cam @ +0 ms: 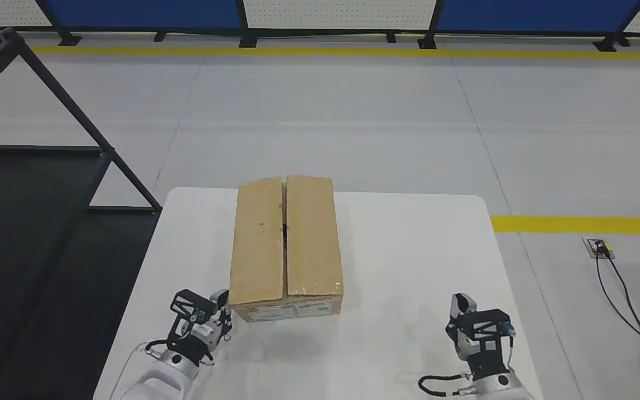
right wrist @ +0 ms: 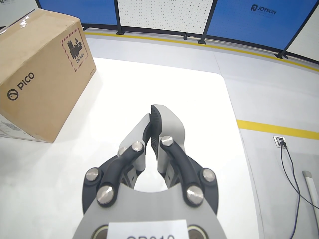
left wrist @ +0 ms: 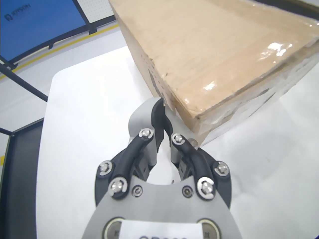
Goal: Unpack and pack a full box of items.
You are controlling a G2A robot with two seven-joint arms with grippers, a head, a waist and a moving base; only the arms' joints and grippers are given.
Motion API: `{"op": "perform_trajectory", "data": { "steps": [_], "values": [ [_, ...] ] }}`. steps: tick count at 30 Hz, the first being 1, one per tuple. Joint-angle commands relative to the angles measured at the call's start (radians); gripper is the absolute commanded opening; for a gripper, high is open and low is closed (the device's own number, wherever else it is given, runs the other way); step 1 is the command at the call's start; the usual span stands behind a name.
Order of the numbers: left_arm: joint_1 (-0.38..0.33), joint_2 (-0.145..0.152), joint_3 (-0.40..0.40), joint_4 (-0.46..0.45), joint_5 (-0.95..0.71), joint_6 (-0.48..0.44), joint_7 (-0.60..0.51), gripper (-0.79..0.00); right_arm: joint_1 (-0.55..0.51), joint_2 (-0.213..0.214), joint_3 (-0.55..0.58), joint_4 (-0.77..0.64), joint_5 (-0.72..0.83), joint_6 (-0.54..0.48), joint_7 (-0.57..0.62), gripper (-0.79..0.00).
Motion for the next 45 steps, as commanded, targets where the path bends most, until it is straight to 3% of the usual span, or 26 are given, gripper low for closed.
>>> {"op": "perform_trajectory", "data": {
  "steps": [1,36,40,45],
  "values": [
    [0.004,0.000,0.011,-0.010,0.019,-0.008,0.000,-0.785,-0.003,-0.001,0.002,-0.003,0.001,-0.004,-0.004,-0.785],
    [-0.070,-0.017,0.271,-0.065,0.209,-0.086,-0.037,-0.785,-0.033,-0.014,0.059,-0.014,0.016,-0.047,-0.030,-0.785],
    [-0.074,-0.016,0.257,-0.076,0.176,-0.110,-0.031,-0.785,-0.031,-0.015,0.061,-0.024,0.005,-0.049,-0.019,-0.785],
    [-0.038,-0.006,0.120,-0.113,0.049,-0.101,-0.011,-0.785,-0.023,-0.016,0.055,-0.035,-0.016,-0.053,0.002,-0.785]
  ]
}}
